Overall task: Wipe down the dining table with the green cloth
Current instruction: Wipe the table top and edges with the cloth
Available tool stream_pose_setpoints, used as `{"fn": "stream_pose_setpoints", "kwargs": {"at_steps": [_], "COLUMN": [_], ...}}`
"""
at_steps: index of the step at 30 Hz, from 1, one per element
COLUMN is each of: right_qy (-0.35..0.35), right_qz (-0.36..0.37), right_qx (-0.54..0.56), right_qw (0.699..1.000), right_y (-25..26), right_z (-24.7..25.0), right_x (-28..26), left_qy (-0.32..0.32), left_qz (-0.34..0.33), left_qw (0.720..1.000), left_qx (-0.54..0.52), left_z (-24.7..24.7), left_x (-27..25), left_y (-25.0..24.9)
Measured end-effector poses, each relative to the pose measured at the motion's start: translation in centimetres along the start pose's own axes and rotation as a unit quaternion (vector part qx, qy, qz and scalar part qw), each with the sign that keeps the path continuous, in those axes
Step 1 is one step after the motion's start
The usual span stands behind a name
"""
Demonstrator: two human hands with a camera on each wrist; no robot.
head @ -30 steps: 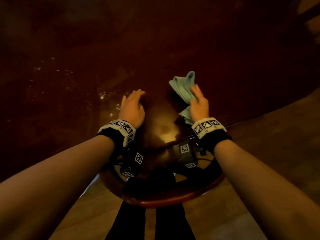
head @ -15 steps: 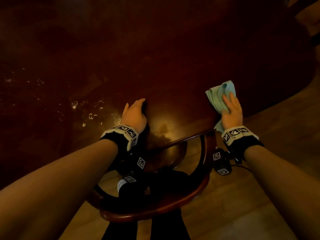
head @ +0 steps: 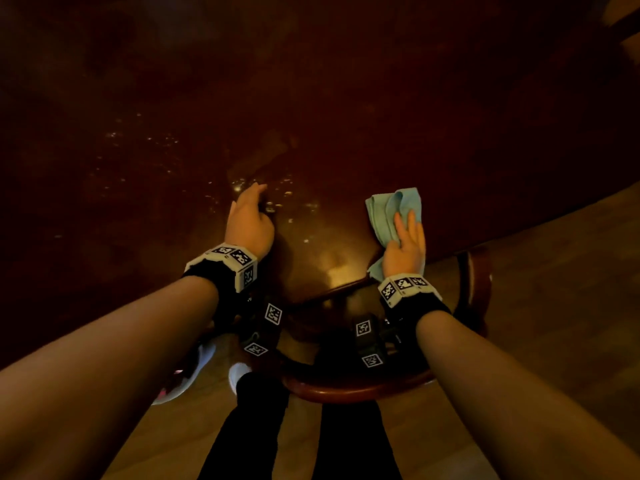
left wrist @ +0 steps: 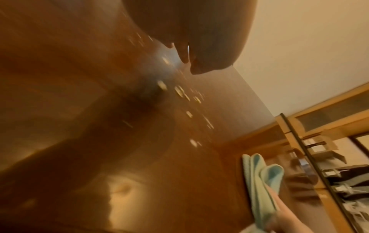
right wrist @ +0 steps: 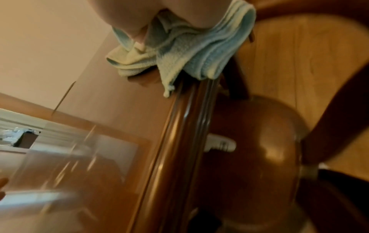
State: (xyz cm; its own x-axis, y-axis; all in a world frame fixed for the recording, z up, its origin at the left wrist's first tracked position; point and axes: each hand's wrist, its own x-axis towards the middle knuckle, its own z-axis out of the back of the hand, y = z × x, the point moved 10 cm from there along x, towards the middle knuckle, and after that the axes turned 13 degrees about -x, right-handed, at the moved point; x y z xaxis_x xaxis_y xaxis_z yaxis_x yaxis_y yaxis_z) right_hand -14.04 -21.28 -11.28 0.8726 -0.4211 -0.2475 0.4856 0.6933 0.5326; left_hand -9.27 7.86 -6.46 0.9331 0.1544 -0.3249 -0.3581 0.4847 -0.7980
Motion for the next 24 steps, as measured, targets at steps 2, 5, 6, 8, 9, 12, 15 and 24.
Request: {"fn": "stream_pose_setpoints", "kwargs": {"at_steps": [2, 5, 6, 8, 9, 12, 15, 24], "right_qy": [-0.012, 0.003, 0.015, 0.043, 0.055, 0.095, 0.159, 0.022], "right_qz": [-0.022, -0.052, -0.053, -0.034, -0.015, 0.047, 0.068, -0.07], "right_qx": [0.034, 0.083, 0.08, 0.064, 0.053, 0.071, 0.103, 0.237], "right_qw": [0.999, 0.995, 0.995, 0.996, 0.997, 0.992, 0.98, 0.969], "right_y": [2.7, 7.2, 8.7, 12.5, 14.1, 19.0, 22.6, 20.7], "right_z": [-2.3, -5.9, -7.0, -9.5, -10.6, -14.6, -17.7, -8.2], "right_x": [-2.3, -4.2, -4.5, -4.9, -5.0, -6.3, -8.9, -2.8], "left_qy": [0.004, 0.006, 0.007, 0.002, -0.004, -0.027, -0.035, -0.005], "left_qz": [-0.016, -0.036, -0.044, -0.054, -0.054, -0.048, -0.029, -0.021], "left_qw": [1.0, 0.999, 0.998, 0.998, 0.998, 0.998, 0.999, 1.0], "left_qx": [0.006, 0.024, 0.033, 0.041, 0.04, 0.03, 0.024, 0.009], "left_z": [3.4, 8.4, 9.7, 12.8, 14.1, 17.6, 19.2, 20.0], "left_x": [-0.5, -1.5, -1.9, -2.1, -2.0, -1.6, -1.6, 1.3], "left_y": [1.5, 3.7, 4.3, 5.9, 6.7, 8.8, 10.3, 8.3]}}
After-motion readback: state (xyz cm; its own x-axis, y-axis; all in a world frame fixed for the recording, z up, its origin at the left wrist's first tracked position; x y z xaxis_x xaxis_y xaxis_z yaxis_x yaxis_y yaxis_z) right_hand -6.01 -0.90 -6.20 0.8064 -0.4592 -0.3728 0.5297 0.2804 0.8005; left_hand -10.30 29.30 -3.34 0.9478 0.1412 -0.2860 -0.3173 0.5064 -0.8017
